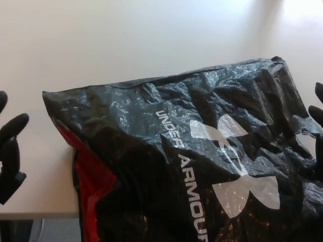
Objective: A plastic bag is kept in the middle of the desk and the robot uses both its hands to grab the bag from the left and right and brings its hands close together to compress the bag
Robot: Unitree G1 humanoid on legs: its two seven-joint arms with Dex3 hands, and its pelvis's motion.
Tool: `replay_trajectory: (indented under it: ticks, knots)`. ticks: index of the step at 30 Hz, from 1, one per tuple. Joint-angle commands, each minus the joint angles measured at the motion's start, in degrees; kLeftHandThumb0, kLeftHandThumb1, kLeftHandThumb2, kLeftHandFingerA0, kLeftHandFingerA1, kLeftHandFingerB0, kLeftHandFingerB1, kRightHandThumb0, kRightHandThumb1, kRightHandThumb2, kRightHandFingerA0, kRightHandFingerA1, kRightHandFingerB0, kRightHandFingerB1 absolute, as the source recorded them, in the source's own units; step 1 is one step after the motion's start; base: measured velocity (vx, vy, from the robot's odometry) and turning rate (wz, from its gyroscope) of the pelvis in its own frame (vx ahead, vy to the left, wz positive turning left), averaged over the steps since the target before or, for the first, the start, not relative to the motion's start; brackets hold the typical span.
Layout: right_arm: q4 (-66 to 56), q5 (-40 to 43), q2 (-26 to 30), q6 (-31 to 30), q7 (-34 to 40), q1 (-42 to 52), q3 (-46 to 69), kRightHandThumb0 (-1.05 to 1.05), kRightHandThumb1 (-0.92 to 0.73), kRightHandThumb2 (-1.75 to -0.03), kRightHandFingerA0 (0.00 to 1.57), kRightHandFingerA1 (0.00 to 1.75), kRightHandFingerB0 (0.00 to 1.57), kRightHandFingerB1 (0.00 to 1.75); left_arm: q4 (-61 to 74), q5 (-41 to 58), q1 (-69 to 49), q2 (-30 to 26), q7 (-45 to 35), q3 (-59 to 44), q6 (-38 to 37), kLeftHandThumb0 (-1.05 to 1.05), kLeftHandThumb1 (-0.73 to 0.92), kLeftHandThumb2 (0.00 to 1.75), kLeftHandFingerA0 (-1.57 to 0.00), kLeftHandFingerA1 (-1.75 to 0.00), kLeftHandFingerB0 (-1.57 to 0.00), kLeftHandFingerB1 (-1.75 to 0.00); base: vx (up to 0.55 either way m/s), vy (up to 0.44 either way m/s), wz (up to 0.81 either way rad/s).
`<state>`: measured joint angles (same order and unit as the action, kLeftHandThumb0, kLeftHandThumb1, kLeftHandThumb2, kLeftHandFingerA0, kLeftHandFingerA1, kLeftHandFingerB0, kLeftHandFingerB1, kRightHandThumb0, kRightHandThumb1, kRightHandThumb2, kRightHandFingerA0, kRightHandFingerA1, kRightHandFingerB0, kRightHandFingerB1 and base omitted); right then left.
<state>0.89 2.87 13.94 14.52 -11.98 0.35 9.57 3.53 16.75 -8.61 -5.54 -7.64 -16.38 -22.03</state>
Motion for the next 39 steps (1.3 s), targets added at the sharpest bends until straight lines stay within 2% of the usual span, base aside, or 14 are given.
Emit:
replay_trajectory:
  ticks: [1,2,4,12,20,21,22,25,28,30,32,37,38,39]
  knots:
    - [-2.2,2.2,1.0,0.2,-0.6,0.2,1.5,-0.89,-0.81,-1.17,0.07,0.34,0.06,0.13,1.4,0.4,-0.3,-1.2,-0.3,-0.9,1.3,-0.72,0.74,1.00,-0.19,-0.46,-0.14,-0.41,0.00,0.000,0.00]
    - [-3.5,2.6,1.1,0.7,-0.7,1.3,2.1,-0.89,-0.81,-1.17,0.07,0.33,0.06,0.12,2.1,0.1,-1.0,-1.0,-0.4,-0.7,1.0,-0.71,0.92,0.70,-0.25,-0.34,-0.17,-0.27,0.00,0.000,0.00]
    - [-7.2,3.2,0.9,1.6,-1.0,4.6,2.9,-0.94,-0.83,-1.17,0.05,0.29,0.04,0.07,3.8,0.5,-3.0,-0.7,-1.2,-0.6,0.0,-0.73,0.92,0.69,-0.25,-0.34,-0.18,-0.27,0.00,0.000,0.00]
    - [-17.0,4.3,0.4,16.2,-3.9,20.8,5.4,-0.89,-0.78,-1.14,0.01,0.16,0.00,0.09,10.8,0.3,-18.4,0.0,-6.6,-0.8,-10.3,-0.73,0.91,0.68,-0.25,-0.33,-0.19,-0.27,0.00,0.000,0.00]
    - [-12.4,-7.2,-7.1,46.4,2.2,33.4,13.6,-1.00,-0.75,-1.02,0.00,0.08,0.00,0.00,5.2,3.3,-26.6,1.1,-13.2,-1.2,-25.3,-0.66,0.87,0.66,-0.30,-0.34,-0.26,-0.31,0.00,0.000,0.00]
    - [-11.1,-7.7,-8.5,49.5,2.1,34.9,13.9,-0.88,-0.71,-1.06,0.07,0.29,0.00,0.13,4.1,3.1,-27.1,1.4,-13.4,-1.2,-26.7,-0.67,0.85,0.65,-0.33,-0.35,-0.31,-0.33,0.00,0.000,0.00]
    - [-9.2,-9.8,-10.4,52.3,2.6,37.0,14.3,-0.85,-0.70,-1.08,0.12,0.35,0.00,0.18,3.2,3.0,-28.4,1.8,-13.4,-1.3,-27.2,-0.69,0.86,0.66,-0.33,-0.34,-0.31,-0.32,0.00,0.000,0.00]
    - [-5.5,-11.7,-11.4,52.3,2.5,41.6,12.9,-0.83,-0.75,-1.09,0.04,0.37,0.04,0.28,1.1,5.0,-31.0,1.7,-15.6,-1.7,-29.9,-0.67,0.87,0.66,-0.29,-0.35,-0.29,-0.33,0.00,0.000,0.00]
    - [-1.8,-11.8,-10.3,51.9,1.8,43.9,11.6,-0.85,-0.73,-1.05,0.04,0.31,0.04,0.23,-2.5,5.4,-32.6,2.4,-16.2,-2.7,-35.8,-0.65,0.90,0.67,-0.30,-0.35,-0.30,-0.34,0.00,0.000,0.00]
    - [0.0,-12.3,-9.9,52.9,2.2,43.1,12.1,-0.84,-0.72,-1.04,0.04,0.30,0.03,0.24,-2.6,6.5,-33.7,2.8,-16.8,-2.1,-35.8,-0.64,0.89,0.67,-0.31,-0.35,-0.30,-0.34,0.00,0.000,0.00]
    - [-1.7,-12.7,-9.0,48.6,2.9,41.6,12.1,-0.79,-0.71,-1.03,0.00,0.31,0.00,0.26,-3.1,6.7,-33.8,3.1,-16.9,-1.1,-33.7,-0.63,0.88,0.67,-0.29,-0.32,-0.29,-0.31,0.00,0.000,0.00]
    - [-2.8,-11.5,-8.2,47.0,3.2,39.1,12.5,-0.77,-0.72,-1.06,0.04,0.34,0.00,0.24,-4.4,4.0,-32.4,4.4,-14.9,-0.4,-34.1,-0.65,0.88,0.67,-0.28,-0.32,-0.30,-0.31,0.00,0.000,0.00]
    - [-2.1,-11.3,-8.4,47.4,3.4,38.8,12.6,-0.85,-0.73,-1.00,0.04,0.25,0.00,0.09,-4.8,3.7,-32.2,5.3,-14.3,0.0,-33.4,-0.67,0.86,0.66,-0.29,-0.33,-0.31,-0.32,0.00,0.000,0.00]
    - [-1.1,-10.9,-8.4,48.2,3.3,38.6,12.4,-0.82,-0.67,-0.95,0.00,0.22,0.00,0.09,-5.5,2.6,-31.9,5.8,-13.7,-0.1,-34.3,-0.65,0.89,0.67,-0.27,-0.34,-0.27,-0.32,0.00,0.000,0.00]
